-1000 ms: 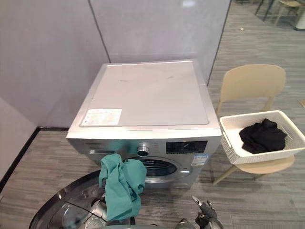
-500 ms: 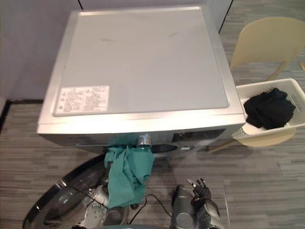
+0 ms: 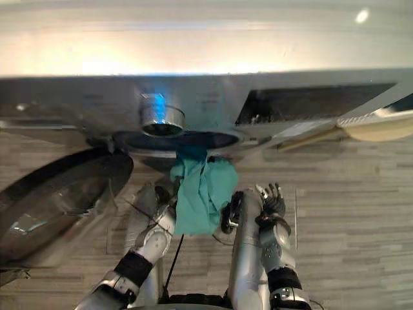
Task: Pick up the laundry basket with both hands and put the clothes into the washing machine.
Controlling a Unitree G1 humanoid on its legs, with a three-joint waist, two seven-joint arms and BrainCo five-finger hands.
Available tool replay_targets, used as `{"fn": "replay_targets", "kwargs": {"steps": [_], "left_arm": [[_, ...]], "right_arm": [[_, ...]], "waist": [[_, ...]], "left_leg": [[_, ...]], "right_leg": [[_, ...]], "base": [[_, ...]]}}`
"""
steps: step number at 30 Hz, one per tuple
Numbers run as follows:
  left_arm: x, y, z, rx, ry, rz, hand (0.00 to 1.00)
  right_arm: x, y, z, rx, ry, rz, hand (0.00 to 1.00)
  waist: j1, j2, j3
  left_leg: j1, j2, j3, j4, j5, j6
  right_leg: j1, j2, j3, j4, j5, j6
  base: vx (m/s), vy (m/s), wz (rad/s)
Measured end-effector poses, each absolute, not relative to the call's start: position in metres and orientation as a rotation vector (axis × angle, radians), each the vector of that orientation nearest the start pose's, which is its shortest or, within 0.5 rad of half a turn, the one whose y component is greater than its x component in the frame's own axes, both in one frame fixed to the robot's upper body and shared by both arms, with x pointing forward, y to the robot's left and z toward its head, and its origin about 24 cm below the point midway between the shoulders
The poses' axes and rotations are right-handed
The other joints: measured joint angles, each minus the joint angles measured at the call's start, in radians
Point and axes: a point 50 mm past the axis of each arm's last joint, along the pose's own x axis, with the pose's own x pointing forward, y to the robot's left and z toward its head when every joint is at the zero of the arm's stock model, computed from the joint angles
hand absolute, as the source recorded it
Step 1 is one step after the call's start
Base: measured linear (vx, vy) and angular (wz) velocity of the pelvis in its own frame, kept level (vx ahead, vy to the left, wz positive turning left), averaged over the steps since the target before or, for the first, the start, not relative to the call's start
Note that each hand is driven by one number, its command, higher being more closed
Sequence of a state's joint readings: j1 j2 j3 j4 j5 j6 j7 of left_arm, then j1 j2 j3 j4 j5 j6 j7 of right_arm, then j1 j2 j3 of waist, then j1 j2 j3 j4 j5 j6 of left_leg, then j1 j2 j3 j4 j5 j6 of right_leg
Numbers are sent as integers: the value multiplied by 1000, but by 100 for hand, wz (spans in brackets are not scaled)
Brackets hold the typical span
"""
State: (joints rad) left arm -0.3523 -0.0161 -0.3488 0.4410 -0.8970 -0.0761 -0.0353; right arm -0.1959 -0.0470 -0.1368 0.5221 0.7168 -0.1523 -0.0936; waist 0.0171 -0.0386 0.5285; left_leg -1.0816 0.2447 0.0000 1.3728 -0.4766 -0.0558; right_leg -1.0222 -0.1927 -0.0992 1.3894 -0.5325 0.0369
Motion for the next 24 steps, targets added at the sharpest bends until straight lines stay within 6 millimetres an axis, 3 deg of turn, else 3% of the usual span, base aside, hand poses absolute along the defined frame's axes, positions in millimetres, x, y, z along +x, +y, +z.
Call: {"fn": "replay_targets", "kwargs": {"steps": [3,7,10,14,17,20,21,22,23,24], "left_arm": [[323,50,56,-753,144,-299,100],[355,65,89,-770,67,-196,100],[387,99,135,-714,-38,-116,100],[391,116,144,-689,-10,-151,100],[401,124,163,-707,27,-115,100],[408,125,197,-744,-18,-19,100],[409,129,227,-761,-153,0,100],[403,136,279,-744,-347,7,100],[394,140,313,-734,-474,-7,100],[365,147,378,-690,-742,-42,100]], "right_arm": [[286,-193,6,708,59,-330,0],[293,-196,24,716,-18,-321,0],[299,-197,30,742,-32,-332,0],[286,-206,10,752,28,-386,0],[269,-212,-6,795,54,-432,0],[257,-223,-17,802,72,-507,0],[247,-221,-26,808,103,-527,0],[241,-221,-32,807,121,-540,0],[239,-222,-33,808,125,-544,0],[236,-222,-36,816,135,-554,0]], "waist": [[-3,-7,8],[-19,-19,16],[-48,-24,19],[-27,-21,17],[-42,-20,16],[-56,-20,15],[-65,-21,14],[-71,-21,14],[-71,-20,14],[-86,-25,13]], "left_leg": [[-109,24,-7,82,-13,-7],[-206,54,-10,137,-18,-11],[-278,83,-12,170,-23,-12],[-284,118,-2,170,-32,-12],[-295,124,4,141,-34,-12],[-324,131,26,77,-33,-12],[-340,136,25,95,-25,-26],[-331,131,18,163,-25,-17],[-303,129,9,161,-48,2],[-338,125,-10,179,-53,3]], "right_leg": [[-125,19,23,80,-7,-3],[-234,52,43,125,-5,-3],[-313,88,48,134,18,-5],[-336,127,72,104,56,3],[-354,138,74,58,68,-5],[-373,138,72,28,49,-17],[-370,135,75,19,51,-2],[-386,136,64,29,57,-11],[-399,137,57,34,62,-10],[-418,132,46,55,78,-18]], "base": [[-91,-43,-30],[-53,-53,-29],[-5,-50,-36],[-17,-5,-42],[-94,39,-26],[-107,-18,-9],[-27,-12,4],[-10,4,-14],[35,58,-35],[40,43,-19]]}}
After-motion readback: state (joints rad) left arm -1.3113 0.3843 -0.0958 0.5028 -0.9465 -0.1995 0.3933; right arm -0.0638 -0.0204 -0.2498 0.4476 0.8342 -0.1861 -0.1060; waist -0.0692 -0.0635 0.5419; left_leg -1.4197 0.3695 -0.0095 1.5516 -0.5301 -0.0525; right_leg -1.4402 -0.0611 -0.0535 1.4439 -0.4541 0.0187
